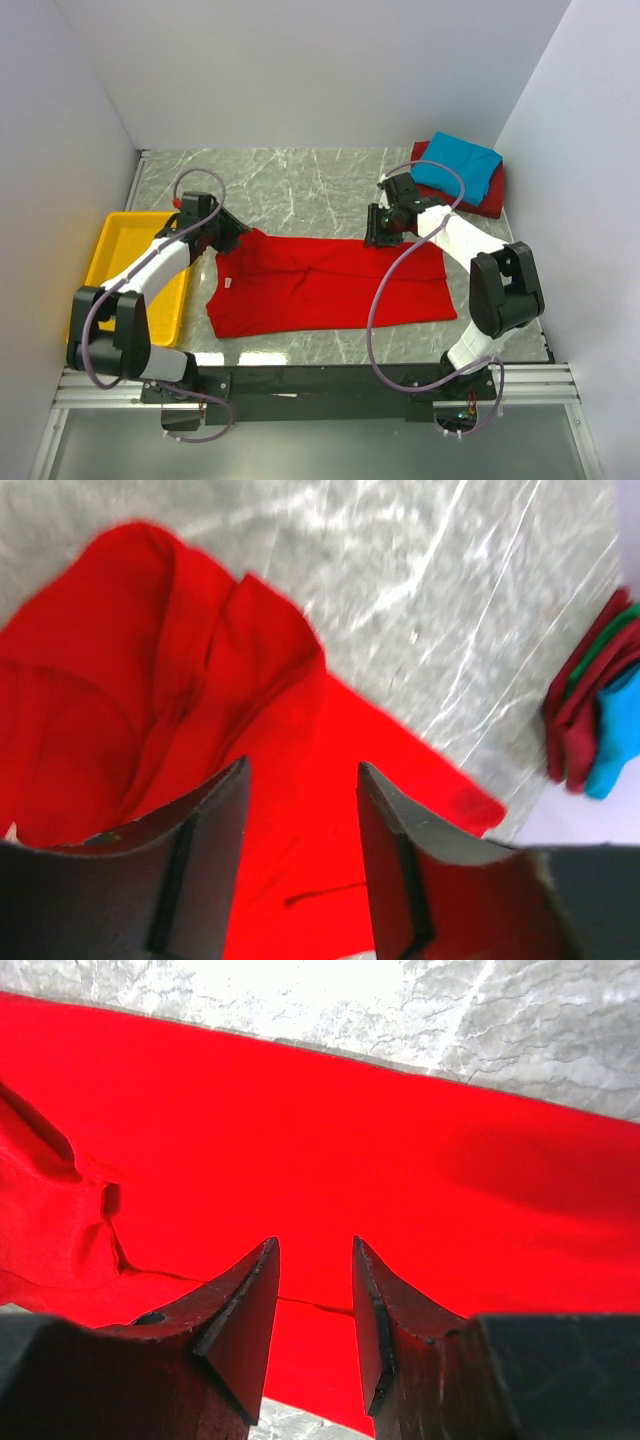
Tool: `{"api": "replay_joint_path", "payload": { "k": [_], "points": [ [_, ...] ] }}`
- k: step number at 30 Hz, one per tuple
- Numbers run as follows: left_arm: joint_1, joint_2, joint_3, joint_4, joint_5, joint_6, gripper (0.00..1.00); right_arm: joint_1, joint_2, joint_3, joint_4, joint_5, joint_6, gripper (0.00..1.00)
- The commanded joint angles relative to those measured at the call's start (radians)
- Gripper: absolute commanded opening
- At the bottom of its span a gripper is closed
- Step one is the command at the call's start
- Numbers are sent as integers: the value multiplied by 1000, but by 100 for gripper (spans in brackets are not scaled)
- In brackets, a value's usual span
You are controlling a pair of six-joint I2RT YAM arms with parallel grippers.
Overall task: Fold and stack the t-shirts
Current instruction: Fold the tshirt
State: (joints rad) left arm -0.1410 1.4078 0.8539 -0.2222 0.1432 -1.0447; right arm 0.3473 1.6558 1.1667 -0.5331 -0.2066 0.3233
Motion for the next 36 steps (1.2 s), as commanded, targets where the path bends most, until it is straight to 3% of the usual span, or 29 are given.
{"api": "replay_joint_path", "payload": {
  "k": [1,7,18,30,36],
  "points": [
    [-35,-78,-19,-43,-27,80,50,13,10,48,13,-13,-10,42],
    [-104,0,-12,-75,-25,115,39,24,16,53,12,-19,-12,42],
    [-173,100,59,-189,-192,124,40,28,-11,33,12,-1,-10,42],
    [-192,200,88,-138,-191,155,40,28,-8,36,12,-5,-9,42],
    [-197,204,106,-144,-191,166,32,27,-14,33,10,3,-9,42]
  ]
}}
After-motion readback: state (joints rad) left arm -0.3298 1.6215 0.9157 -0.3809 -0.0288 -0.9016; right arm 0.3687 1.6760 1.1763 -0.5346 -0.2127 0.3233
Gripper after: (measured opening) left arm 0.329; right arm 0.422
